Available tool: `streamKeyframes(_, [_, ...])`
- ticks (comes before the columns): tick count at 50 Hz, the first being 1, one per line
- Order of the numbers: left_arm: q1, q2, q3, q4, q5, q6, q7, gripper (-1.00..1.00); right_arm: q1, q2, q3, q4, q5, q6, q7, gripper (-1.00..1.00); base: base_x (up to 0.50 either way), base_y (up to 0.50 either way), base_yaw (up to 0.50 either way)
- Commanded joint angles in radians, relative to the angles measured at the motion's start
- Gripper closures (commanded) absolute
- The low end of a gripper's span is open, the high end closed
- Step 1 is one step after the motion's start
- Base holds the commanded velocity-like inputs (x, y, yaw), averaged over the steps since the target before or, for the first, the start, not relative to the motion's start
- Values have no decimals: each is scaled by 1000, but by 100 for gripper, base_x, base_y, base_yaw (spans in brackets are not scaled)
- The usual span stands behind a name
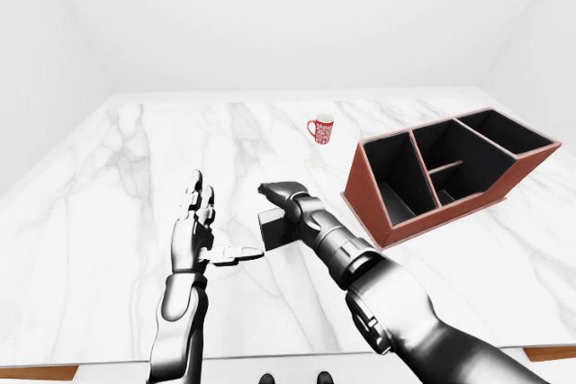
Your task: Pick up the book and place it in the left compartment of the caddy.
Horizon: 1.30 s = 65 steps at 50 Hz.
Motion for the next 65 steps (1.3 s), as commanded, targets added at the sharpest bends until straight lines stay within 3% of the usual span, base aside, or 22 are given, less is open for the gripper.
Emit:
streamKeyframes(1, [-1, 1, 2, 1, -9, -2, -4, -100, 13, 20, 10, 37, -57, 0, -21, 100, 0, 0, 0])
streamKeyframes(10, [1, 0, 1, -9, -10, 6, -1, -100, 14, 14, 8, 35, -80, 0, -24, 100, 0, 0, 0])
streamKeyframes(20, [-4, 1, 3, 6, -11, -3, -1, -100, 17, 9, -3, 29, -81, 0, -52, 100, 0, 0, 0])
streamKeyframes(27, [-3, 1, 3, -2, -13, 6, -1, -100, 2, 1, -23, 9, -42, 0, -110, 100, 0, 0, 0])
streamKeyframes(28, [-2, 1, 3, -2, -13, 5, -2, -100, -2, -1, -26, 1, -37, 0, -154, 100, 0, 0, 0])
streamKeyframes(30, [-3, 1, 4, 2, -13, 3, -2, -100, -7, -12, -12, -5, -36, 0, -122, 100, 0, 0, 0])
streamKeyframes(38, [-4, 1, 4, 2, -15, 5, 0, -100, -71, -39, -52, -81, 58, 0, -185, 100, 0, 0, 0])
streamKeyframes(42, [-3, 2, 4, -3, -15, 10, 0, -100, -105, -51, -74, -153, 131, 0, -200, 100, 0, 0, 0])
streamKeyframes(48, [-4, 1, 5, 4, -14, 4, 0, -100, -117, -71, -58, -355, 158, 0, -96, 100, 0, 0, 0])
streamKeyframes(52, [-4, 1, 5, 5, -13, 5, 1, -100, -103, -88, -65, -520, 174, 0, -37, 100, 0, 0, 0])
streamKeyframes(65, [-11, 2, 5, 15, -11, 5, 5, -100, 6, -163, -124, -1094, 307, 0, -20, 100, 0, 0, 0])
